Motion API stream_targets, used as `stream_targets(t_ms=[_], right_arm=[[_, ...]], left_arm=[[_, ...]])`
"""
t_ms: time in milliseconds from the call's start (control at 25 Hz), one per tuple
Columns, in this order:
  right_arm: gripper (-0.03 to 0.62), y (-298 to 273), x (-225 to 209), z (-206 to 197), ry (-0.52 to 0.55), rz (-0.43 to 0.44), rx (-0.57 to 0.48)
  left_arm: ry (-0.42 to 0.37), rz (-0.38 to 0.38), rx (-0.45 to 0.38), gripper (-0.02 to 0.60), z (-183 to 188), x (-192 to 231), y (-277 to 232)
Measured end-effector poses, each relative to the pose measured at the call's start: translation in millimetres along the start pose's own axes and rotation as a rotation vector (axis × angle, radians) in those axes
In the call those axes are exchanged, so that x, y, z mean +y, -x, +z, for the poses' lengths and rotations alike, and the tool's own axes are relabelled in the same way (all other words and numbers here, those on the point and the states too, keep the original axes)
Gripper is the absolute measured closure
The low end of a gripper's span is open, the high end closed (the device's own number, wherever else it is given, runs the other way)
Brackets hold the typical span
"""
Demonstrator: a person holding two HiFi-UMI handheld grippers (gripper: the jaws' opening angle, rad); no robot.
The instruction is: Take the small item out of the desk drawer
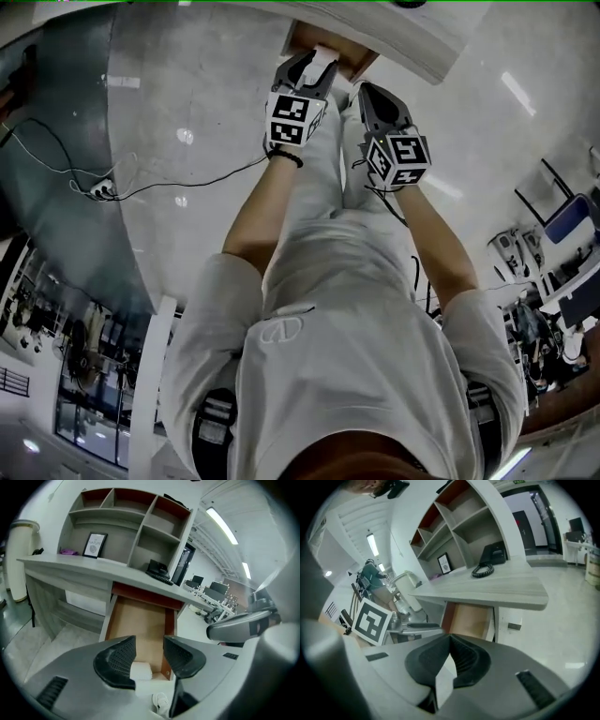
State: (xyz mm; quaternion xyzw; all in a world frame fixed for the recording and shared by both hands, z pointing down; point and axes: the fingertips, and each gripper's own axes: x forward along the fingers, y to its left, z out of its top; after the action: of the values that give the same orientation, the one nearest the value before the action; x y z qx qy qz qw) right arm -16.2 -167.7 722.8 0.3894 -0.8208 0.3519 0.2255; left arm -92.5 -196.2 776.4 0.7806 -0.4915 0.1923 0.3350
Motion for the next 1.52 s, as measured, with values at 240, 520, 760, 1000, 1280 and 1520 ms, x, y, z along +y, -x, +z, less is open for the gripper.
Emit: stream_targets(t_ms=[240, 520, 760, 1000, 1280, 1520], right_arm=[[0.592, -21.1, -17.9, -36.4, -0.017, -0.009, 0.036], [0.592, -42.6, -28.4, -57.0, -0.059, 0.001, 0.036], [0.592, -58.0, -33.5, -69.9, -0.102, 0.010, 0.021], [0.592, -55.8, -34.6, -84.6, -0.113, 0.028, 0.036], [0.592, -58.3, -40.2, -95.7, -0.135, 0.025, 0.043], [0.592, -56.8, -40.3, -104.0, -0.158, 0.025, 0.047]], left_arm=[[0.012, 0.084, 0.068, 0.274, -36.1, 12.9, -30.5], [-0.023, 0.136, 0.164, 0.172, -68.1, 14.7, -58.6], [-0.047, 0.181, 0.208, 0.172, -79.0, 24.9, -69.6], [-0.086, 0.222, 0.301, 0.172, -91.0, 26.1, -77.4], [-0.185, 0.295, 0.434, 0.172, -107.4, 32.9, -84.4], [-0.274, 0.356, 0.533, 0.172, -119.3, 37.4, -88.3]])
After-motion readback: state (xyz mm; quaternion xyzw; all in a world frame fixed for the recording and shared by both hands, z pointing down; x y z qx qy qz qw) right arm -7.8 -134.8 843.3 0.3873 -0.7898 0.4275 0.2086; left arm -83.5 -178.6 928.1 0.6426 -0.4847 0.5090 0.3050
